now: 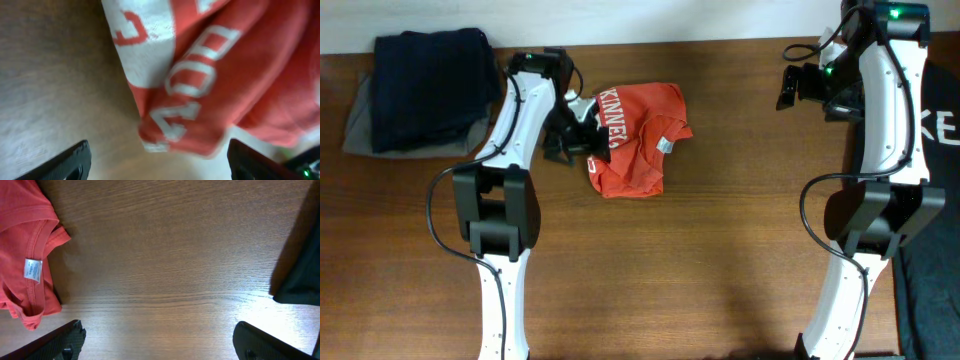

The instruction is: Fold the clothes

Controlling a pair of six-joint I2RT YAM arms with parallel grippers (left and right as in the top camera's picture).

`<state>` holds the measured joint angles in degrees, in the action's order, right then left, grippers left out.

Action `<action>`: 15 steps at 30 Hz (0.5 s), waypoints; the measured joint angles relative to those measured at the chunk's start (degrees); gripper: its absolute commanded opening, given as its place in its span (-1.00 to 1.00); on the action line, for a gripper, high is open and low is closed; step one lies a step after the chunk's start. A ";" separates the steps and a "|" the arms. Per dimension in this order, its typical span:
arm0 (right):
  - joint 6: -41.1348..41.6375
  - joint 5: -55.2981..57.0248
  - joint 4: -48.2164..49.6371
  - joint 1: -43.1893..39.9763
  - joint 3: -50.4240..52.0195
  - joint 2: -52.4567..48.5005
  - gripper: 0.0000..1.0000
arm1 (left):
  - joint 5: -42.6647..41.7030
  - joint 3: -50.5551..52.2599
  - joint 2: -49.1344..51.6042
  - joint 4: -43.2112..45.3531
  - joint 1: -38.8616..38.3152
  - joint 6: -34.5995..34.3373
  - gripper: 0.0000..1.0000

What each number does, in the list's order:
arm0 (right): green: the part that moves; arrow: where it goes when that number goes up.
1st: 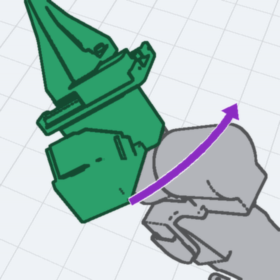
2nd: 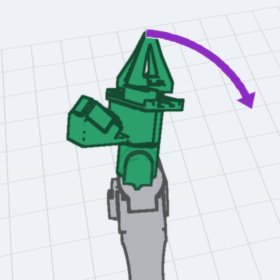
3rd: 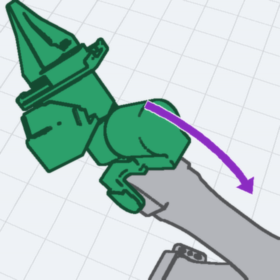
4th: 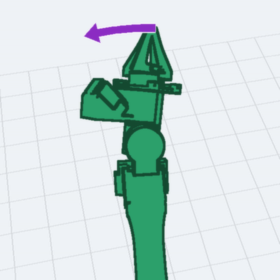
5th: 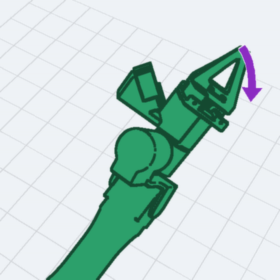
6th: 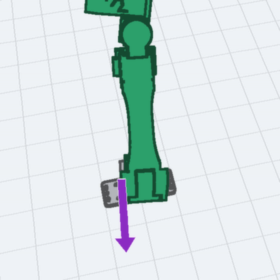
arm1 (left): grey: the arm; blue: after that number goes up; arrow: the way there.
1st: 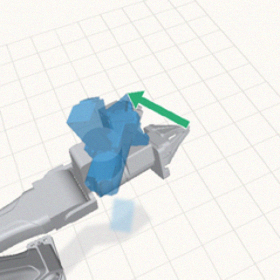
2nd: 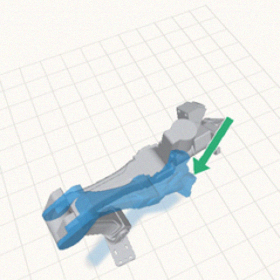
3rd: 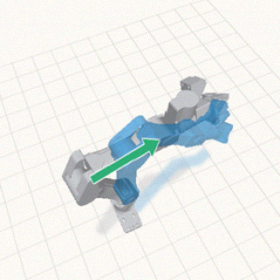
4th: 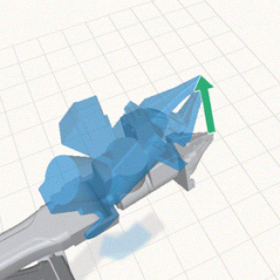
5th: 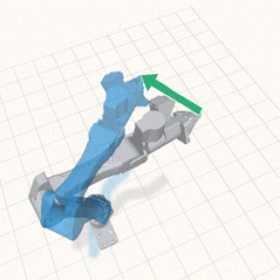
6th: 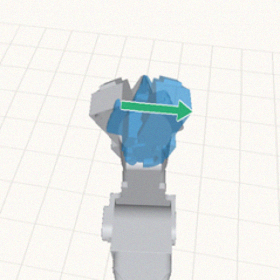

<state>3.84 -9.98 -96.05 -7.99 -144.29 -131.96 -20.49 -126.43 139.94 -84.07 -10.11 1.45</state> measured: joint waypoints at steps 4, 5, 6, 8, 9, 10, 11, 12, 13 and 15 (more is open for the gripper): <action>0.00 0.00 0.00 0.00 0.00 0.00 0.97 | 0.02 3.67 0.00 4.15 0.00 -0.70 0.65; 0.02 0.00 0.00 0.00 0.00 0.00 0.98 | 0.02 4.07 0.00 4.68 0.00 -0.87 0.61; -0.02 0.00 0.00 0.00 0.00 0.00 0.98 | 0.02 4.35 0.00 5.07 0.00 -0.92 0.50; 0.00 0.00 0.00 0.00 0.00 0.00 0.98 | 0.04 4.48 0.00 5.70 0.00 -1.09 0.27; 0.02 0.00 0.00 0.00 0.00 0.00 0.98 | -0.02 4.48 0.00 6.05 0.00 -1.64 0.06; 0.02 0.00 0.00 0.00 0.00 0.00 0.98 | 0.00 4.50 0.00 6.12 0.00 -1.46 -0.19; 0.02 0.00 0.00 0.00 0.00 0.00 0.98 | 0.00 4.52 0.00 6.14 0.00 -1.40 -0.38; 0.00 0.00 0.00 0.00 0.00 0.00 0.97 | 0.02 4.52 0.00 6.10 0.00 -1.53 -0.57; 0.00 0.00 0.00 0.00 0.00 0.00 0.98 | 0.02 4.52 0.00 6.08 0.00 -1.57 -0.85; 0.02 0.00 0.02 0.00 0.00 0.00 0.98 | 0.09 4.52 0.00 5.44 0.00 -1.53 -0.99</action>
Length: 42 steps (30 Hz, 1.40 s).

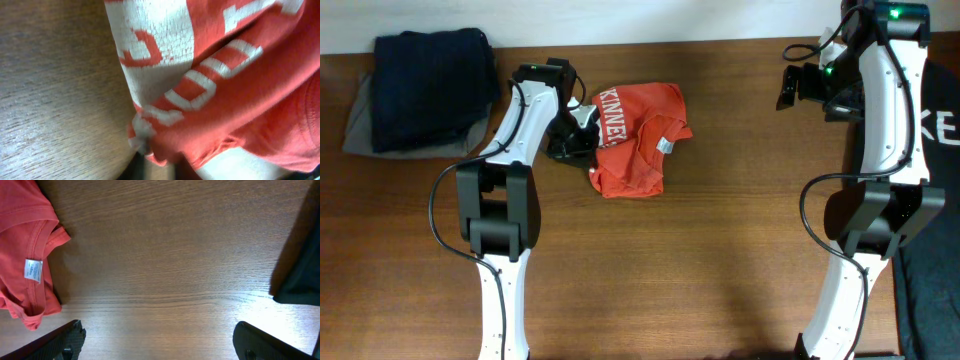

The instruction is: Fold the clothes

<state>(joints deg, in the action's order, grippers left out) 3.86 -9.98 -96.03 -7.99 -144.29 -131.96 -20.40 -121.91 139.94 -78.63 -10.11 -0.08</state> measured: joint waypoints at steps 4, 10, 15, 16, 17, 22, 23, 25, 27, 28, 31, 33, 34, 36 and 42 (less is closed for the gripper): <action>-0.02 0.00 -0.02 0.00 0.00 0.00 0.98 | 3.30 0.00 0.00 -3.54 0.00 0.00 -0.99; 0.00 0.00 0.04 0.00 0.00 0.00 0.98 | 10.49 0.09 0.00 -11.93 0.50 -0.15 -0.99; 0.00 -1.60 -0.26 0.00 0.00 0.00 0.98 | 17.51 0.11 0.00 -13.73 1.60 -2.03 -0.41; -0.02 -2.67 -0.68 0.00 0.00 0.00 0.98 | 18.45 0.11 0.00 -13.53 1.77 -2.40 0.15; 0.00 -4.35 -0.96 0.15 0.00 0.00 0.97 | 19.19 0.11 0.00 -13.07 1.92 -2.60 0.60; -1.18 -10.88 -0.96 2.80 0.00 0.00 1.00 | 20.28 0.15 0.00 -7.78 2.05 -2.97 0.87; -1.33 -11.78 -0.96 4.33 0.00 0.00 1.00 | 20.24 0.15 0.00 -7.06 2.05 -3.04 0.88; -1.62 -12.87 -0.96 8.09 0.00 0.00 1.00 | 20.22 0.15 0.00 -6.43 2.05 -3.02 0.89; -1.84 -13.11 -0.96 12.59 0.04 0.00 0.98 | 20.22 0.15 0.00 -5.86 2.12 -3.02 0.90; -2.03 -13.05 -0.96 15.23 0.07 0.00 0.99 | 20.22 0.15 0.00 -5.60 2.16 -3.02 0.91; -2.40 -11.91 -0.96 22.86 0.37 0.00 0.99 | 20.22 0.15 0.00 -4.66 2.56 -3.02 0.91; -2.51 -11.45 -0.96 26.38 1.46 0.00 0.98 | 20.20 0.15 0.00 -4.61 3.04 -3.02 0.91; -2.58 -11.06 -0.96 27.91 2.58 0.00 0.98 | 20.22 0.15 0.00 -4.52 3.41 -3.02 0.92; -2.62 -10.58 -0.94 29.68 5.14 0.00 0.96 | 20.17 0.15 0.00 -4.28 4.31 -3.02 0.91; -2.97 -8.48 4.28 30.97 15.80 0.00 0.94 | 20.22 0.15 0.00 -3.43 7.39 -3.02 0.91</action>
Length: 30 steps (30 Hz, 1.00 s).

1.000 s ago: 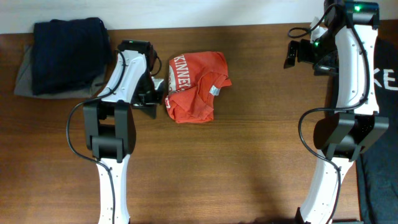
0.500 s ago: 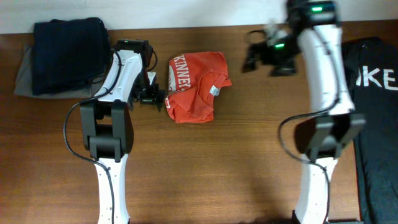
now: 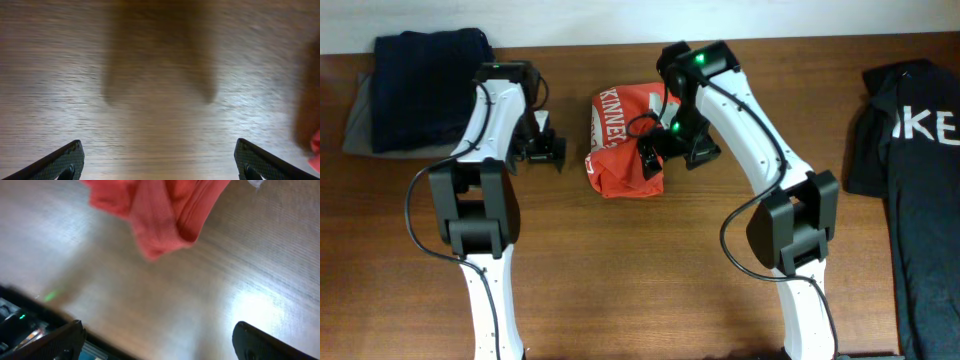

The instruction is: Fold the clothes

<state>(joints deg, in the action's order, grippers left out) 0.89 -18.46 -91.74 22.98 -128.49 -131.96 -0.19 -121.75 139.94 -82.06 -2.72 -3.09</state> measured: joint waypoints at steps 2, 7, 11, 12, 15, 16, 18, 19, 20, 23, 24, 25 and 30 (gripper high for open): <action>-0.59 0.26 2.89 0.00 2.34 0.00 0.91 | -0.13 0.00 0.00 0.42 0.72 0.00 0.91; -2.03 0.48 11.93 0.00 6.91 0.00 0.75 | -1.53 0.00 0.00 0.52 1.09 0.00 0.92; -3.37 -0.28 17.90 0.00 10.71 0.00 0.31 | -2.25 0.00 0.00 0.55 0.87 0.00 0.92; -3.52 -0.63 19.02 0.00 11.58 0.00 0.29 | -2.38 0.00 0.00 0.55 0.87 0.00 0.92; -3.54 -1.40 21.03 0.00 14.29 0.00 0.24 | -2.49 0.00 0.00 0.55 0.87 0.00 0.93; -3.72 -1.57 21.38 0.00 14.93 0.00 0.23 | -2.58 0.00 0.00 0.57 0.87 0.00 0.93; -3.89 -1.75 21.64 0.00 15.56 0.00 0.06 | -2.60 0.00 0.00 0.79 0.87 0.00 0.93; -4.07 -1.81 21.77 0.02 15.72 0.00 -0.06 | -2.60 0.00 0.00 0.96 0.87 0.00 0.93; -4.15 -1.97 21.97 0.04 15.80 0.00 -0.16 | -2.60 0.00 0.00 1.14 0.87 0.00 0.93; -4.15 -2.19 22.84 0.20 15.82 0.00 -0.43 | -2.60 0.00 0.00 1.36 0.87 0.00 0.93; -4.13 -2.23 23.02 0.28 15.85 0.00 -0.52 | -2.60 0.00 0.00 1.36 0.87 0.00 0.93; -4.15 -2.23 23.15 0.35 15.85 0.00 -0.65 | -2.60 0.00 0.00 1.36 0.87 0.00 0.93; -3.58 -2.43 23.04 0.48 15.85 0.00 -0.92 | -2.60 0.00 0.00 1.36 0.87 0.00 0.93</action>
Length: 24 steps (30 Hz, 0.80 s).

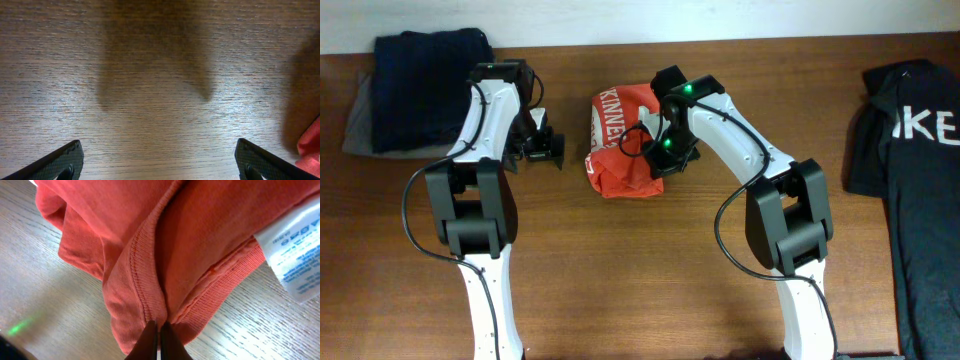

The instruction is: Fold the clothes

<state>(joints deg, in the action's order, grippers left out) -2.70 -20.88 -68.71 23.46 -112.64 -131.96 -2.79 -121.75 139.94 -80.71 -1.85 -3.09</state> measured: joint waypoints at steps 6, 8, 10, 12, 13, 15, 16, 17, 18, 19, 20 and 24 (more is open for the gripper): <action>0.11 0.02 -0.07 0.00 0.00 0.00 -0.84 | 0.00 0.00 0.00 0.00 0.00 0.00 0.93; 0.24 0.46 0.00 0.00 0.00 0.00 -0.11 | 0.00 0.00 0.00 0.00 0.00 0.00 0.93; 0.52 1.31 0.04 0.00 0.00 0.00 0.29 | 0.00 0.00 0.00 -0.02 0.00 0.00 0.93; -0.15 1.97 0.09 0.00 0.00 0.00 0.36 | 0.00 0.00 0.00 -0.02 0.00 0.00 0.93; -0.52 2.12 0.13 0.00 0.00 0.00 0.35 | 0.00 0.00 0.00 -0.02 0.00 0.00 0.93; -0.68 2.49 0.42 0.00 0.00 0.00 0.29 | 0.00 0.00 0.00 -0.02 0.00 0.00 0.93; -0.83 2.58 0.46 0.00 0.00 0.00 0.21 | 0.00 0.00 0.00 -0.02 0.00 0.00 0.93; -0.79 2.62 0.48 0.00 0.00 0.00 0.11 | 0.00 0.00 0.00 -0.02 0.00 0.00 0.93; -0.96 2.67 0.48 0.00 0.00 0.00 -0.03 | 0.00 0.00 0.00 -0.02 0.00 0.00 0.93; -1.18 2.86 0.50 0.00 0.00 0.00 -0.17 | 0.00 0.00 0.00 -0.02 0.00 0.00 0.93; -1.25 2.89 0.55 0.00 0.00 0.00 -0.33 | 0.00 0.00 0.00 -0.02 0.00 0.00 0.93; -1.42 3.04 0.92 0.00 0.00 0.00 -0.92 | 0.00 0.00 0.00 -0.02 0.00 0.00 0.93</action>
<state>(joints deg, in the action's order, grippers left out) -4.12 -17.85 -67.79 23.46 -112.64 -131.96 -2.79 -121.75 139.94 -80.73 -1.85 -3.09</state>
